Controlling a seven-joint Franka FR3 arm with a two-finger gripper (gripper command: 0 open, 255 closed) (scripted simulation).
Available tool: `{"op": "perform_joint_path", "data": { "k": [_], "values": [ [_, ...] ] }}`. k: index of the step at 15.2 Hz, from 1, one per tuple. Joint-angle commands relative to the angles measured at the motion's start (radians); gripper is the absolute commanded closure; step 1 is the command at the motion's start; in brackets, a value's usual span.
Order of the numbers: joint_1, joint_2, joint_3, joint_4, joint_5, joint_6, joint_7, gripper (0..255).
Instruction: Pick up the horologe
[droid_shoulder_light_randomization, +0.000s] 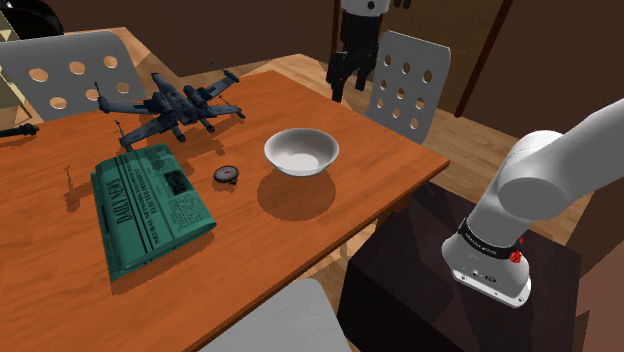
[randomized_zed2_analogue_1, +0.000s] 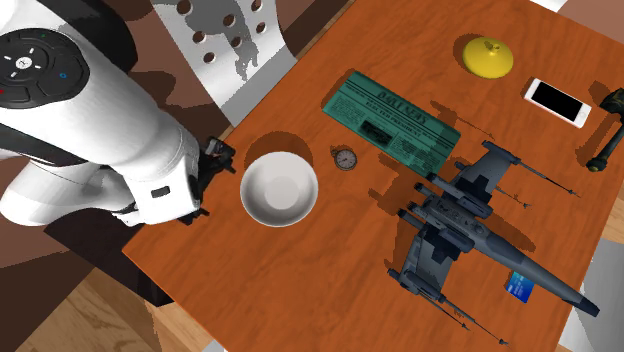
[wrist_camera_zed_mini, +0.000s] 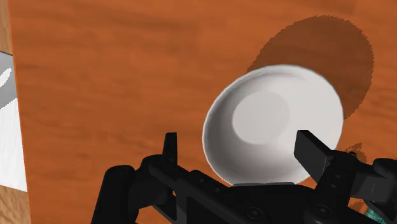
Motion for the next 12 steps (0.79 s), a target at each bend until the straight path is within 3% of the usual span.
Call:
{"op": "perform_joint_path", "data": {
  "k": [1, 7, 12],
  "values": [
    [0.004, 0.065, 0.035, 0.026, 0.0, 0.035, 0.034, 0],
    [0.013, 0.273, 0.128, 0.137, -0.034, 0.113, 0.138, 0],
    [0.032, 0.465, 0.193, 0.264, -0.102, 0.153, 0.237, 0]
  ]
}}
